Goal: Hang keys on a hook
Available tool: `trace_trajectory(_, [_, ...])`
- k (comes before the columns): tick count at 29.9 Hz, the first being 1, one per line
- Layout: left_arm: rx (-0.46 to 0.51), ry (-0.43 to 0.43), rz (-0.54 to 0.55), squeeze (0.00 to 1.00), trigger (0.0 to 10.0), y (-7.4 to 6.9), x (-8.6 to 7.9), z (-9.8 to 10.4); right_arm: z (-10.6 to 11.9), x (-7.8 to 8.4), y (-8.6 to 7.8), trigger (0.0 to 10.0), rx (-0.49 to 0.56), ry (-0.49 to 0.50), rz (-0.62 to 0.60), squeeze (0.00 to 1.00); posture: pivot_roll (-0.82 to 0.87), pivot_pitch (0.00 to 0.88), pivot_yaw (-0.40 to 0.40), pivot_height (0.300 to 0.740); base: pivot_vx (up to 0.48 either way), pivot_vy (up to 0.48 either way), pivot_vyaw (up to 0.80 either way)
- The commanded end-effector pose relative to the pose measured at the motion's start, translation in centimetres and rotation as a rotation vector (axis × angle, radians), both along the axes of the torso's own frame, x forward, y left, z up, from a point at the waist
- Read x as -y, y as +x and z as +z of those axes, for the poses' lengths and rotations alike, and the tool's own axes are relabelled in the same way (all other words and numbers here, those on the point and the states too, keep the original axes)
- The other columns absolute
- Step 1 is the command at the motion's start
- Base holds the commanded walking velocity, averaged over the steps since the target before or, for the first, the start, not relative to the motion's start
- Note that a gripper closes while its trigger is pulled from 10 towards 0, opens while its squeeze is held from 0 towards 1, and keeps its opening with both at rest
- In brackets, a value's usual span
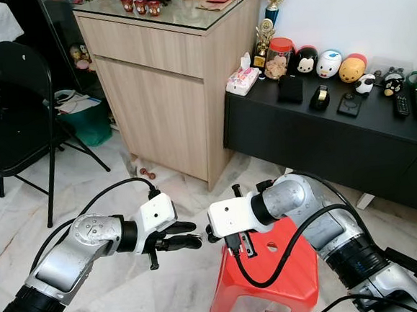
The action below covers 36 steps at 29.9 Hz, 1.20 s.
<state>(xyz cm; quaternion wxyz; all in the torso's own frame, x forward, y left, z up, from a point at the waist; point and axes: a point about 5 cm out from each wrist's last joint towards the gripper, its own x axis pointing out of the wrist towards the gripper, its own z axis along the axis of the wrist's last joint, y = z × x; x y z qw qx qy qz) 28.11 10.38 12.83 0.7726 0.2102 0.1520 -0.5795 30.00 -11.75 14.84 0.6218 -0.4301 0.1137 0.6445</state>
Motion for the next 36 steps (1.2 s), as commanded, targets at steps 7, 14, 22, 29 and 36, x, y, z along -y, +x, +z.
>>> trace_trajectory(7, [-0.008, 0.001, -0.016, 0.0, 0.0, 0.06, -0.16, 0.44, 0.03, -0.36, -0.21, 10.0, 0.01, 0.001, 0.018, 0.0, 0.14, 0.03, -0.025, 0.736, 0.0, 0.0, 0.0])
trace_trajectory(14, [-0.017, -0.007, -0.024, 0.0, 0.0, -0.14, -0.09, 0.42, -0.11, -0.52, -0.25, 10.0, 0.01, 0.002, 0.02, 0.0, 0.14, 0.03, -0.027, 0.736, 0.0, 0.0, 0.0])
trace_trajectory(22, [-0.023, -0.022, -0.023, 0.0, 0.0, -0.17, 0.07, 0.46, -0.3, -0.43, -0.18, 10.0, 0.009, -0.003, 0.009, 0.0, 0.14, 0.028, -0.026, 0.736, 0.0, 0.0, 0.0])
trace_trajectory(29, [0.002, -0.019, 0.016, 0.0, 0.0, 0.29, -0.29, 0.52, -0.3, -0.32, -0.27, 10.0, -0.045, 0.019, -0.019, 0.0, 0.14, 0.029, -0.027, 0.736, 0.0, 0.0, 0.0])
trace_trajectory(36, [0.009, -0.017, 0.029, 0.0, 0.0, 0.39, -0.45, 0.35, -0.28, -0.19, -0.3, 10.0, -0.055, 0.029, -0.026, 1.0, 0.14, 0.029, -0.027, 0.736, 0.0, 0.0, 0.0])
